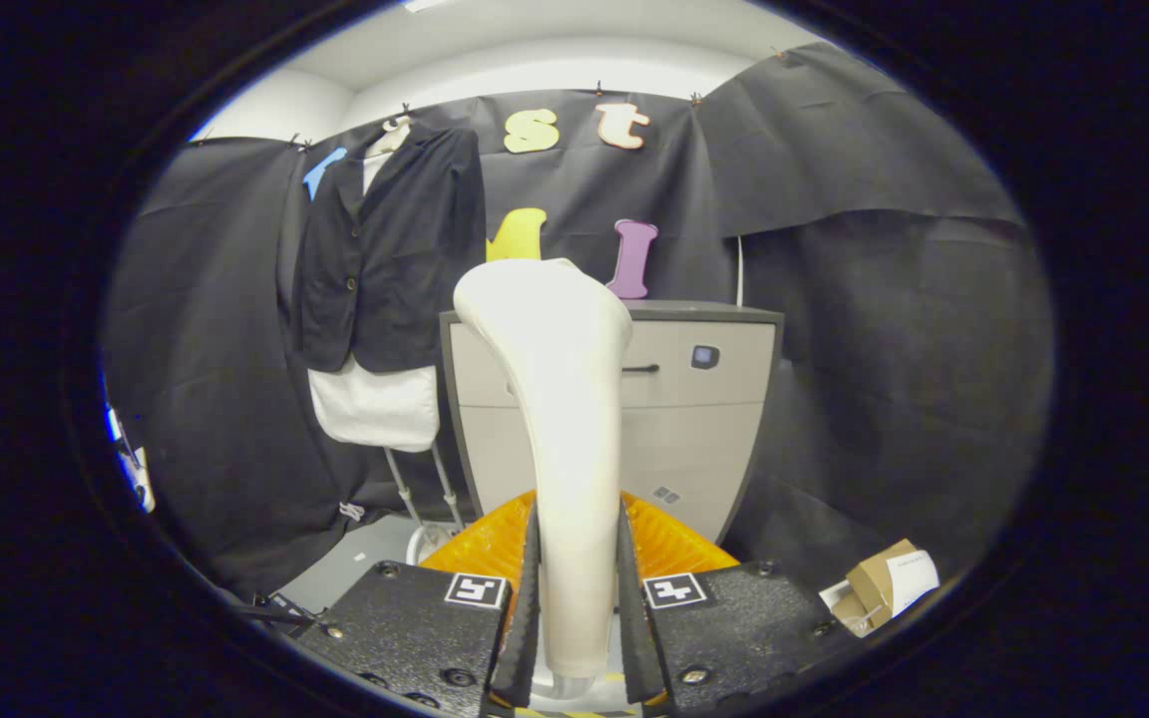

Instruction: Iron the clothes twice with a garment steamer, once on the left side and once on the right side.

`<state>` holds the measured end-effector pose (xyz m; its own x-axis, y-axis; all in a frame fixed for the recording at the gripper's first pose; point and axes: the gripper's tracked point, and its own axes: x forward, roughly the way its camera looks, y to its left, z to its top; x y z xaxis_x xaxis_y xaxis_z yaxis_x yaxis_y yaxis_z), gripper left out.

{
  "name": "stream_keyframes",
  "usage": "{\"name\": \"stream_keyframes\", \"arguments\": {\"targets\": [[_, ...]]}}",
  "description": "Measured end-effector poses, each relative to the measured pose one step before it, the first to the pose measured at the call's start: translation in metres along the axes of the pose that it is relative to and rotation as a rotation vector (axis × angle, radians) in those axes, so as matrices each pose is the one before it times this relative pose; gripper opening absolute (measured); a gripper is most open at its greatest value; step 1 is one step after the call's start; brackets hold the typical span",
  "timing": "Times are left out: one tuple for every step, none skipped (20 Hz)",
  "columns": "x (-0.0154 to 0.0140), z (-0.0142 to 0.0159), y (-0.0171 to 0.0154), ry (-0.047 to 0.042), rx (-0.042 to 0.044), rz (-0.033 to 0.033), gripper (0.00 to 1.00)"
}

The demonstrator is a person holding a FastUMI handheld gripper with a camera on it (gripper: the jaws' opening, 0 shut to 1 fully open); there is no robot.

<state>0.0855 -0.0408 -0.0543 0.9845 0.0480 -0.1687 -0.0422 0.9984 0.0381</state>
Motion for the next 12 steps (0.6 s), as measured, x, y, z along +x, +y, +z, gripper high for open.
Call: {"name": "stream_keyframes", "arguments": {"targets": [[-0.00617, -0.00235, -0.00676, 0.00081, 0.00039, -0.00585, 0.37], [-0.00457, -0.00113, -0.00697, 0.00683, 0.00644, -0.01016, 0.37], [-0.00394, 0.00082, -0.00633, -0.00212, 0.01378, -0.00497, 0.37], [-0.00297, 0.00198, -0.00344, -0.00739, -0.00173, -0.00323, 0.37], [-0.00241, 0.00163, -0.00212, -0.00156, -0.00683, -0.00179, 0.37], [-0.00216, 0.00245, -0.00135, -0.00676, -0.00674, 0.0047, 0.37], [-0.00285, 0.00346, 0.00011, -0.00976, -0.01027, 0.00695, 0.37], [-0.00373, 0.00329, 0.00085, -0.0067, -0.00755, 0.00833, 0.37], [-0.00274, 0.00109, 0.00005, -0.00881, -0.01735, 0.00126, 0.37], [-0.00229, 0.00111, 0.00156, -0.00465, -0.00525, 0.00707, 0.37], [-0.0021, 0.00064, 0.00141, -0.00072, -0.00182, 0.00573, 0.37], [-0.00161, -0.00033, 0.00137, -0.00152, -0.00201, 0.00196, 0.37]]}}
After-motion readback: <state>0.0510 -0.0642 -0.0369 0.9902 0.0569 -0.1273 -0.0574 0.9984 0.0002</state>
